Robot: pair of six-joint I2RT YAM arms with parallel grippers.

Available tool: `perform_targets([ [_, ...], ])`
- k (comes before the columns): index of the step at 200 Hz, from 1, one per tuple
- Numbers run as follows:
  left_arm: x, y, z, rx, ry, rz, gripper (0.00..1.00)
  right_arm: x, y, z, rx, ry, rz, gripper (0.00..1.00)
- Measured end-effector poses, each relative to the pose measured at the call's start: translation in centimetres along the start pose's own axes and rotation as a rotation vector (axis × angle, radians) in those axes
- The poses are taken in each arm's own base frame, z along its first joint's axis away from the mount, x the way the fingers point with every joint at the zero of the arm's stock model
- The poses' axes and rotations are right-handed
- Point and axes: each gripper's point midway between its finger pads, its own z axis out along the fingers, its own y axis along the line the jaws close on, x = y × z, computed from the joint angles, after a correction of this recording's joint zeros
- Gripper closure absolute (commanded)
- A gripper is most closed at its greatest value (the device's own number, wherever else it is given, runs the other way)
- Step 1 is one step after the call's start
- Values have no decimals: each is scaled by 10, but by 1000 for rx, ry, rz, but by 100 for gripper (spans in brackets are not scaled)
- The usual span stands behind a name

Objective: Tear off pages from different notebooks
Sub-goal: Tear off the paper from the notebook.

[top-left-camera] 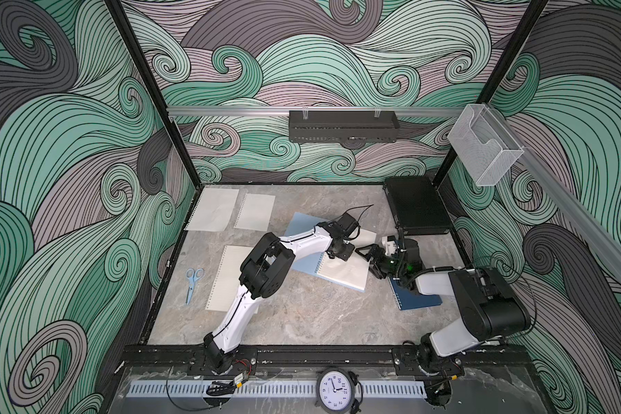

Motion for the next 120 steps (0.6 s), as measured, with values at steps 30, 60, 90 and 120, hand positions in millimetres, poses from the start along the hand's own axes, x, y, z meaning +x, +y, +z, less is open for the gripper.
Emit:
perform_targets([
  [30, -3, 0, -4, 36, -18, -27, 100, -1, -5, 5, 14, 9, 3, 46],
  [60, 2, -1, -12, 60, -15, -59, 100, -2, -10, 11, 37, 29, -4, 39],
  [90, 16, -4, -18, 81, 19, -91, 100, -12, -2, 19, 44, 47, -45, 28],
  [120, 24, -7, -21, 101, 32, -114, 100, -22, 7, 23, 60, 63, -96, 26],
])
